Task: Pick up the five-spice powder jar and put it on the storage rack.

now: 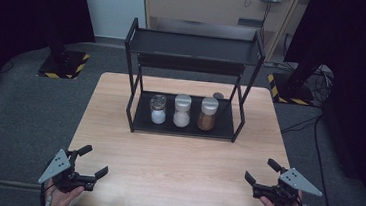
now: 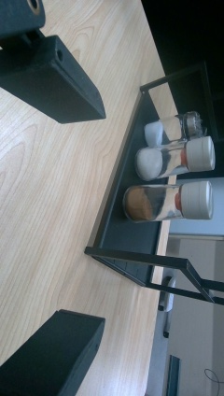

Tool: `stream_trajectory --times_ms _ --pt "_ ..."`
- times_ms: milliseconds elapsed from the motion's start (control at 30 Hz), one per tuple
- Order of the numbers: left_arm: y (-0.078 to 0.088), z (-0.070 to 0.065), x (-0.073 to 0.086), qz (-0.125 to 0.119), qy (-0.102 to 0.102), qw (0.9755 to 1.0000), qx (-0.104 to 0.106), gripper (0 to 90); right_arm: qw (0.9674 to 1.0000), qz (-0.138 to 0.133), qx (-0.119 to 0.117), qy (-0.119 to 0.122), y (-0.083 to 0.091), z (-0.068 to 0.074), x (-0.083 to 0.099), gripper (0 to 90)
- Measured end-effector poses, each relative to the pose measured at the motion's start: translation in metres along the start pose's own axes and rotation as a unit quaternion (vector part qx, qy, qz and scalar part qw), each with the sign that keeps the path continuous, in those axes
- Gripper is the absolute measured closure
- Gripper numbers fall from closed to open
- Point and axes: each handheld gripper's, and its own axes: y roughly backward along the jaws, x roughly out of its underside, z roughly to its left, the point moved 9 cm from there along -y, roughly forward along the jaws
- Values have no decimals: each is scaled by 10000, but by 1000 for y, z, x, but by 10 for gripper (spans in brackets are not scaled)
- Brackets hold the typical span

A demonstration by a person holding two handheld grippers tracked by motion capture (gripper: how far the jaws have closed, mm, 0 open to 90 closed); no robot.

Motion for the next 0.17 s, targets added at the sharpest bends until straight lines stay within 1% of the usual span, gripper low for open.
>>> stream_trajectory --times_ms 167 --pt "0 0 0 -1 0 10000 -3 0 10000 19 8 51 -1 2 0 23"
